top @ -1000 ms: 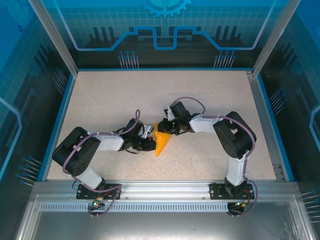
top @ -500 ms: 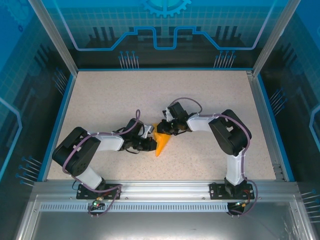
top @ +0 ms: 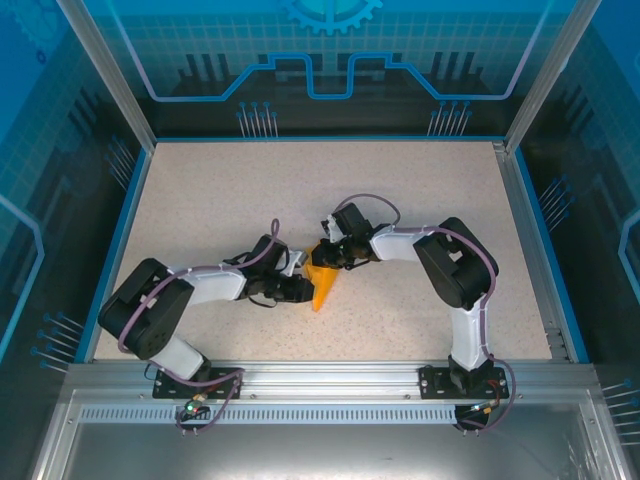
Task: Fold a paper plane with a square sheet of paper (pick it up from the middle)
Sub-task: Fourth fold the wing at the center of the table.
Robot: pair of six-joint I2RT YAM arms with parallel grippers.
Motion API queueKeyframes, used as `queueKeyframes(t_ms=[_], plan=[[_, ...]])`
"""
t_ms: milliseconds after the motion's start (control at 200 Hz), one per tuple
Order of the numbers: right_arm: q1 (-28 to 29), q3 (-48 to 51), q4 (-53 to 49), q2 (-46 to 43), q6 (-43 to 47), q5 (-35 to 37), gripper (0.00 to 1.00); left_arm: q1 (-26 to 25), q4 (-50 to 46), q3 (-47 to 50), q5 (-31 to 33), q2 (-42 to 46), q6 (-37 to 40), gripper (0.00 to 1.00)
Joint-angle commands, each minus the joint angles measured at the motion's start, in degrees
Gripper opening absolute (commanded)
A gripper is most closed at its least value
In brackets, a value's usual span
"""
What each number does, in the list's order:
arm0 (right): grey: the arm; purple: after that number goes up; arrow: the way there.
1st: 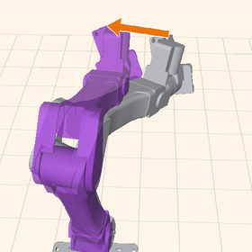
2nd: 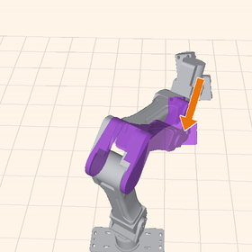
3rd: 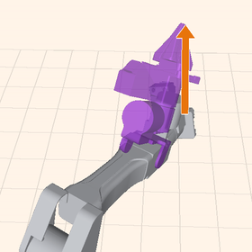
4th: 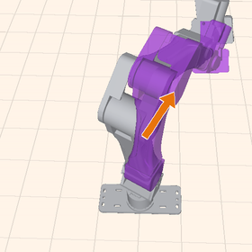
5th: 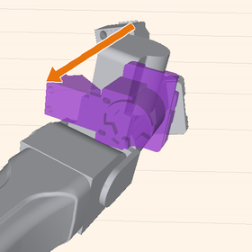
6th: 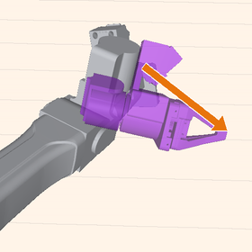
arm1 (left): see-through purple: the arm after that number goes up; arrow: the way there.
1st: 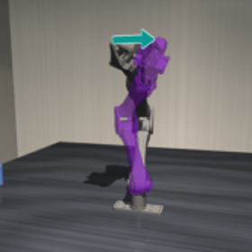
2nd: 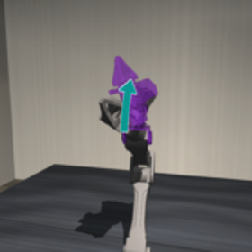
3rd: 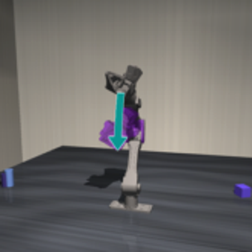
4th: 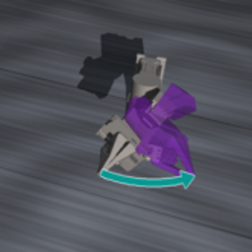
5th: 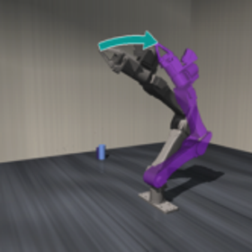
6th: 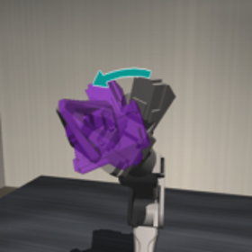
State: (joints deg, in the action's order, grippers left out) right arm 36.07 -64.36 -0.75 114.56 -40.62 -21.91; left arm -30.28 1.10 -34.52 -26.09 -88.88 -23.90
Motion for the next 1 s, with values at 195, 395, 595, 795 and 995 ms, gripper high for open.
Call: queueKeyframes(t_ms=[195, 395, 595, 795, 995], plan=[[1.25, -1.38, -5.13, 1.49, 3.00, 0.99, 0.15, -0.06, -7.63, -4.59, 5.34, 6.98, 1.26, 0.36], [1.45, -1.69, -5.40, 1.45, 3.27, 0.60, 0.15, -0.07, -3.84, -4.97, 5.20, 4.73, -0.62, 0.30], [1.63, -1.82, -5.40, 1.37, 3.09, 0.12, 0.15, -0.15, 0.47, -4.99, 2.97, 1.60, -1.00, 0.28], [1.77, -2.14, -5.74, 1.62, 2.84, -0.06, 0.15, -0.32, 3.25, -4.71, 1.41, 0.20, -0.53, 0.27], [1.89, -2.26, -5.58, 1.89, 2.58, -0.41, 0.15, -1.00, 5.57, -4.89, 0.03, 0.18, -0.19, 0.26]])
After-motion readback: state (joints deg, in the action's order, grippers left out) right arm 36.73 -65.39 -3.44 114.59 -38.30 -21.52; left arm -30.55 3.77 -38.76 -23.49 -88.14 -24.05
